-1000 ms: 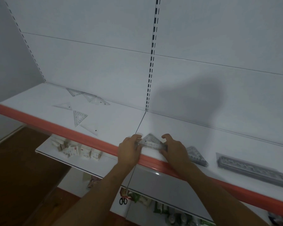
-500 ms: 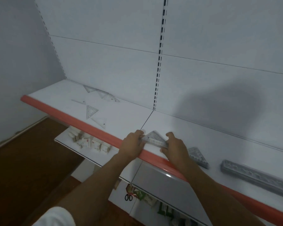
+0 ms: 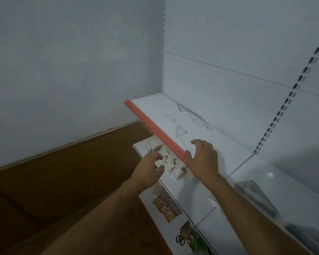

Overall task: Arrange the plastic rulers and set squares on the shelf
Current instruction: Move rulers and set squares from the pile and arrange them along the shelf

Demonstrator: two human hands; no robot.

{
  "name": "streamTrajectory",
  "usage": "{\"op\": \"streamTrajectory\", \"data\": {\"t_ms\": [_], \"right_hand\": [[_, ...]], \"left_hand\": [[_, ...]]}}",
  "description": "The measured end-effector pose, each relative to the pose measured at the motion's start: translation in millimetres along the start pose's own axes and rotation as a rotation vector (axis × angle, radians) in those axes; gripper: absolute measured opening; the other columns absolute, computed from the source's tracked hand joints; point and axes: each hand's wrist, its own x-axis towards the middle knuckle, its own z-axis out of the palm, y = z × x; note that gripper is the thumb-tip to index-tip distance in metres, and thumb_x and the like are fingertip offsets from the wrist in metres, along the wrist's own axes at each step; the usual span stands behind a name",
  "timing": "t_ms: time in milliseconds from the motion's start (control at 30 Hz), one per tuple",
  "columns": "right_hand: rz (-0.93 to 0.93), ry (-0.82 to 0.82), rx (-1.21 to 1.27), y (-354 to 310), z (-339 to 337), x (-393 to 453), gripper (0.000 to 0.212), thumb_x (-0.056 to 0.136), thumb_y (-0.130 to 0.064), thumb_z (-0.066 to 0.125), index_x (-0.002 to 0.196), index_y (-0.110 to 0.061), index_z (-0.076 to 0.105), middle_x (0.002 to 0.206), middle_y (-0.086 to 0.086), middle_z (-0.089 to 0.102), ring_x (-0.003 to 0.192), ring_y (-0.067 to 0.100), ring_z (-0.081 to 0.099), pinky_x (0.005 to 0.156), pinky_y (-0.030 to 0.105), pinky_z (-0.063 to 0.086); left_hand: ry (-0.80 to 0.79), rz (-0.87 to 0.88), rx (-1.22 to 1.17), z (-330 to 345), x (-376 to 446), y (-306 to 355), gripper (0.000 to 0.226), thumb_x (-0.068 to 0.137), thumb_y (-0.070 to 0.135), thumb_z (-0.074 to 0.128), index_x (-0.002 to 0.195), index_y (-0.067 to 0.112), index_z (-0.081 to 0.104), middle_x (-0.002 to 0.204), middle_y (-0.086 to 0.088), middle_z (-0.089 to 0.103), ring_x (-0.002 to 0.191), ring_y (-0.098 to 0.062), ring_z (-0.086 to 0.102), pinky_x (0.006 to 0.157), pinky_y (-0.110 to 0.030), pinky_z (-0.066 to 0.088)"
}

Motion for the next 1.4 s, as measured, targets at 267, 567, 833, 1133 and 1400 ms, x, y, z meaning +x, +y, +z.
{"op": "streamTrajectory", "data": {"t_ms": [267,567,833,1133,1400], "right_hand": [[-0.274,-0.226,0.174,-172,83,56,0.031,0.093,-0.042,0.052,0.119,-0.025,0.054,0.119,-0.005,0.06,0.105,0.015,0.059,0.092,0.036,0.051],[-0.371,-0.325,0.151,-247,157,107,0.028,0.095,-0.04,0.051,0.117,-0.022,0.055,0.114,-0.004,0.059,0.105,0.012,0.054,0.094,0.034,0.048],[-0.345,-0.337,0.166,-251,207,199,0.029,0.095,-0.04,0.052,0.117,-0.022,0.056,0.113,-0.004,0.061,0.104,0.012,0.057,0.091,0.028,0.047],[-0.177,-0.25,0.093,-215,239,304,0.032,0.096,-0.04,0.049,0.12,-0.02,0.056,0.121,-0.002,0.061,0.108,0.017,0.057,0.1,0.032,0.043],[0.044,-0.111,0.014,-167,254,347,0.027,0.094,-0.033,0.051,0.115,-0.018,0.058,0.114,0.0,0.06,0.106,0.018,0.054,0.093,0.032,0.038]], "left_hand": [[0.233,-0.197,0.111,-135,7,-109,0.026,0.092,0.031,0.058,0.117,0.023,0.055,0.115,0.004,0.055,0.096,-0.01,0.054,0.084,-0.025,0.046],[0.226,-0.3,0.118,-181,30,-200,0.029,0.094,0.031,0.055,0.122,0.021,0.053,0.121,0.003,0.053,0.102,-0.013,0.054,0.087,-0.029,0.047],[0.16,-0.254,0.098,-176,134,-234,0.031,0.093,0.03,0.057,0.122,0.019,0.052,0.12,0.0,0.054,0.103,-0.016,0.055,0.089,-0.03,0.047],[0.116,-0.075,0.053,-161,282,-234,0.015,0.095,0.023,0.053,0.109,0.02,0.055,0.107,0.005,0.055,0.091,-0.013,0.056,0.08,-0.024,0.045],[-0.077,0.238,-0.097,-121,390,-235,0.012,0.094,0.02,0.054,0.105,0.018,0.059,0.101,0.005,0.062,0.082,-0.005,0.059,0.076,-0.022,0.05]]}}
